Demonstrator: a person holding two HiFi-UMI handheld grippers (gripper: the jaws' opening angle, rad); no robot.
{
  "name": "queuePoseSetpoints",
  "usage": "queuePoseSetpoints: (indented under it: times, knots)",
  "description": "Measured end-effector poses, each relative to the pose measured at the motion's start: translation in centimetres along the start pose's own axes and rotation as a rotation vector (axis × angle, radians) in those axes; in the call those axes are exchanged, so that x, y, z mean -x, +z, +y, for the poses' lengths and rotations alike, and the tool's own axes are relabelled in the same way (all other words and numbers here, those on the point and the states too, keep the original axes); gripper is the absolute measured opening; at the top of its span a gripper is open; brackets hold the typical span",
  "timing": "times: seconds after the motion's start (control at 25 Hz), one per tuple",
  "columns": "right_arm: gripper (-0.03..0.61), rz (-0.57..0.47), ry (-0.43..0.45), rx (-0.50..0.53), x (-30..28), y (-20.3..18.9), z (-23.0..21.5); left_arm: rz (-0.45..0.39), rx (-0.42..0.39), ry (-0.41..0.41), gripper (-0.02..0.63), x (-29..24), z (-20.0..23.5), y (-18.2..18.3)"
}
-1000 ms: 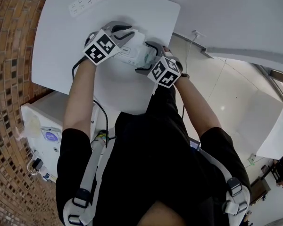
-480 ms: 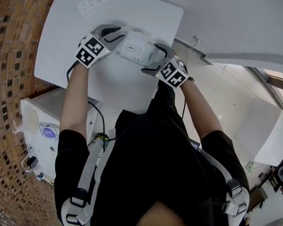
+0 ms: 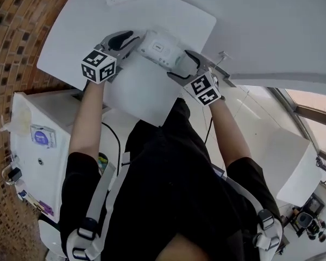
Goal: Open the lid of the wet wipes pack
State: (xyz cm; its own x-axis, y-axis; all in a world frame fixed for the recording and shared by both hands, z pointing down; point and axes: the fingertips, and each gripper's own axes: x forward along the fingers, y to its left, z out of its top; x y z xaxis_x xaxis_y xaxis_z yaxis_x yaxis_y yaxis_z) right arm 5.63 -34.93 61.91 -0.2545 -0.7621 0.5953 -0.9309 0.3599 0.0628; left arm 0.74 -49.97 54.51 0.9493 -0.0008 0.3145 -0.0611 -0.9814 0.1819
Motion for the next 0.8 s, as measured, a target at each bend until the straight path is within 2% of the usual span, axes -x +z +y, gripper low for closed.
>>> queuePoseSetpoints:
  times: [0.08, 0.24, 0.32, 0.4, 0.44, 0.56, 0.8]
  knots:
    - [0.348, -0.052, -0.018, -0.005, 0.8, 1.1, -0.2, -0.055, 0.074, 0.036, 0.13, 1.7, -0.3, -0.4]
    - [0.239, -0.125, 0.012, -0.018, 1.8, 2.6, 0.0, -0.09, 0.127, 0.134, 0.125, 4.9, -1.4, -1.0]
    - [0.201, -0.156, 0.035, -0.001, 2.4, 3.5, 0.1, -0.117, 0.144, 0.195, 0.081, 6.3, -1.9, -0.4]
    - [0.159, -0.187, 0.053, 0.031, 3.5, 4.2, 0.2, -0.153, 0.149, 0.265, 0.0, 7.6, -2.8, 0.3]
    - [0.13, -0.201, 0.06, 0.048, 4.1, 4.5, 0.3, -0.178, 0.157, 0.293, 0.002, 8.2, -3.3, 0.7]
    - [0.101, -0.232, 0.085, 0.085, 6.0, 5.4, 0.4, -0.245, 0.179, 0.34, 0.0, 9.5, -5.2, 2.2]
    - [0.061, -0.296, 0.127, 0.12, 11.7, 5.3, 0.5, -0.303, 0.149, 0.426, 0.002, 10.5, -11.4, 3.9]
